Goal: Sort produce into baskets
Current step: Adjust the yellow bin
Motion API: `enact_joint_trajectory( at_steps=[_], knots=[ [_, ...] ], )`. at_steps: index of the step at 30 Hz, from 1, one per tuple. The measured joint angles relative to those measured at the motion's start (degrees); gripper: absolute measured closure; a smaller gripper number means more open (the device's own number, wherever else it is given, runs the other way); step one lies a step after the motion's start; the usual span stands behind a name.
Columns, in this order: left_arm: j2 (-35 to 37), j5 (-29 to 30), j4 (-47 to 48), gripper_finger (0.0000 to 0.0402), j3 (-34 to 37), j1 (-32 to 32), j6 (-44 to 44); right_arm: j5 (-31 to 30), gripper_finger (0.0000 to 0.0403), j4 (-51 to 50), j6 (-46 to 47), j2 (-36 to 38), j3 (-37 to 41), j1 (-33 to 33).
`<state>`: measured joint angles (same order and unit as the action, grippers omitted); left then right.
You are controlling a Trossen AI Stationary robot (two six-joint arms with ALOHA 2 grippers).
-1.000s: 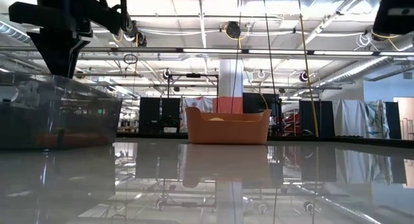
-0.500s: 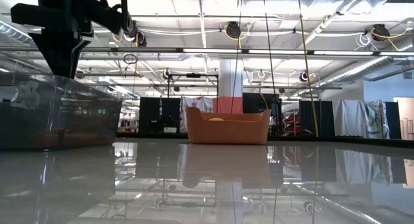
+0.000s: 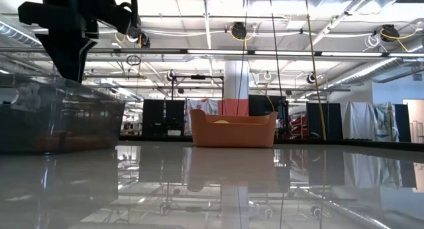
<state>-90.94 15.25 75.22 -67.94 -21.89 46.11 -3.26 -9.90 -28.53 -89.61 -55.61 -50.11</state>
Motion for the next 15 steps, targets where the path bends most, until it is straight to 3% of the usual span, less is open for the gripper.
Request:
enact_joint_trajectory(
  at_steps=[15],
  knots=[
    [0.0,0.0,-2.8,0.0265,0.0,0.0,0.02,-1.12,0.021,-2.83,-10.14,-4.56,0.02,3.61]
  ],
)
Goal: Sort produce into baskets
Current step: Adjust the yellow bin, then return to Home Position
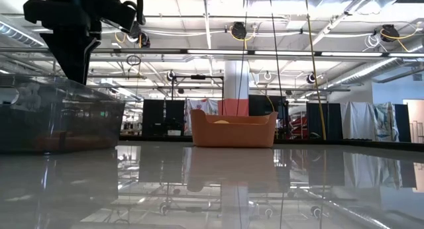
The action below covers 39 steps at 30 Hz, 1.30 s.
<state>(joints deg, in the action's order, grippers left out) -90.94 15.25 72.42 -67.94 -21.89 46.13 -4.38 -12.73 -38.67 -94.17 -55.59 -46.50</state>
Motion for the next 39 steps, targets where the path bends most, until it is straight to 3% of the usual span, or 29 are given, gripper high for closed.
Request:
enact_joint_trajectory(
  at_steps=[10,20,30,39],
  knots=[
    [0.0,1.07,0.0,0.0265,0.0,0.11,-1.5,0.08,0.0277,-5.65,-9.36,-0.02,-0.07,-3.18],
    [0.0,1.14,-0.02,0.0265,0.0,0.11,-1.5,-0.47,0.0324,-5.43,-2.72,-0.02,-0.07,-6.95],
    [0.0,2.84,-1.69,0.0265,0.0,0.11,-1.42,-1.72,0.0286,-9.89,9.36,-0.04,-4.2,-6.86],
    [0.35,3.91,-1.68,0.0265,-2.07,0.11,-1.44,-1.73,0.0241,-26.16,19.91,-0.04,-15.57,-6.67]
  ],
)
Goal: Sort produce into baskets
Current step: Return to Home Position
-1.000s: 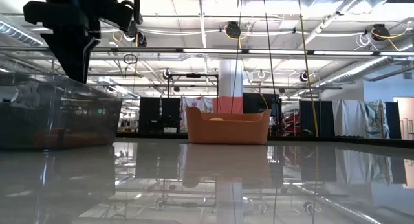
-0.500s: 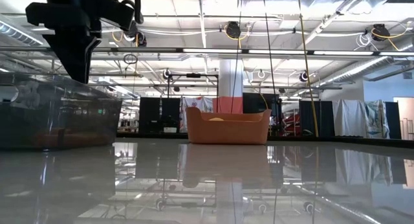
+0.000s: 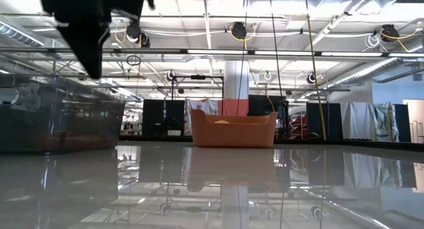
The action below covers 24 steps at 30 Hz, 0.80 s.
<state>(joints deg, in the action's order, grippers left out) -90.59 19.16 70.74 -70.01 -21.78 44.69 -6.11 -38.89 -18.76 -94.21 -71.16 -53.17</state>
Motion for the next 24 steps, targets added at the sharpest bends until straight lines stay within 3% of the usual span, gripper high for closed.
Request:
enact_joint_trajectory(
  at_steps=[6,12,15,19,24],
  knots=[
    [2.4,4.01,-8.58,0.0265,-3.09,-0.11,-3.71,0.08,0.0244,-6.52,8.68,0.24,-5.77,2.93],
    [7.06,5.19,-24.86,0.0265,-1.35,0.52,-16.08,0.11,0.027,-10.92,10.35,4.72,-5.83,8.39],
    [10.52,6.1,-27.36,0.0265,0.58,2.17,-22.2,0.15,0.029,-10.3,9.35,8.37,-5.13,11.4],
    [17.71,7.89,-30.96,0.0265,7.3,5.17,-27.36,0.2,0.0323,-4.16,5.99,15.71,0.36,15.21],
    [29.86,5.95,-43.31,0.0265,21.59,8.81,-33.17,0.24,0.0368,8.75,3.71,28.75,13.87,21.08]
  ],
)
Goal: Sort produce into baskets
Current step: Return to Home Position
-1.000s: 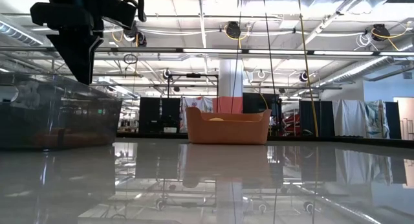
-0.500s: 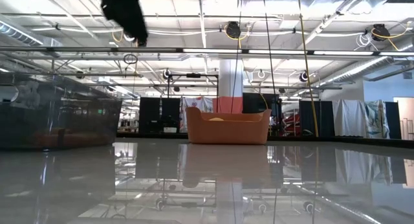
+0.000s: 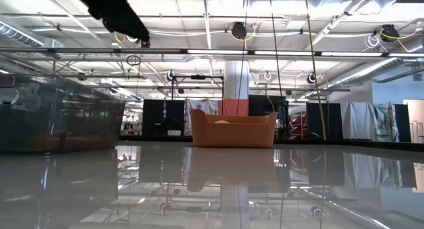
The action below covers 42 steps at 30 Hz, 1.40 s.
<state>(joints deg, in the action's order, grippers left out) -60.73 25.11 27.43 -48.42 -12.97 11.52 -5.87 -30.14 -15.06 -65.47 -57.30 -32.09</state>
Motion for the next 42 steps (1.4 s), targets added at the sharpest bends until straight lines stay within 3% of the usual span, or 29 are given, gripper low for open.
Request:
enact_joint_trajectory(
  at_steps=[4,8,12,18,28,36,42],
  knots=[
    [11.05,-3.32,-12.29,0.0265,11.53,2.76,-3.31,-0.03,0.0398,13.65,1.56,10.83,11.84,5.16],
    [21.7,-6.63,-20.34,0.0265,21.49,4.81,-4.37,-0.04,0.0398,26.72,6.31,20.37,23.08,9.68],
    [30.67,-6.67,-24.6,0.0265,28.54,5.87,-4.39,0.04,0.0402,30.6,11.39,29.01,31.4,13.55],
    [40.52,-6.72,-25.98,0.0265,33.45,7.16,-4.4,-0.08,0.0402,32.17,18.5,40.19,40.11,18.52],
    [47.59,-6.91,-25.94,0.0265,38.47,7.54,-1.27,0.33,0.0403,32.71,21.2,50.38,49.39,26.08],
    [49.32,-6.71,-27.24,0.0265,40.55,7.71,-0.33,6.25,0.0403,37.63,22.61,53.34,56.32,29.43],
    [50.76,-6.42,-28.31,0.0265,43.09,7.71,0.21,8.29,0.0402,34.23,22.24,53.63,56.5,31.98]
  ],
)
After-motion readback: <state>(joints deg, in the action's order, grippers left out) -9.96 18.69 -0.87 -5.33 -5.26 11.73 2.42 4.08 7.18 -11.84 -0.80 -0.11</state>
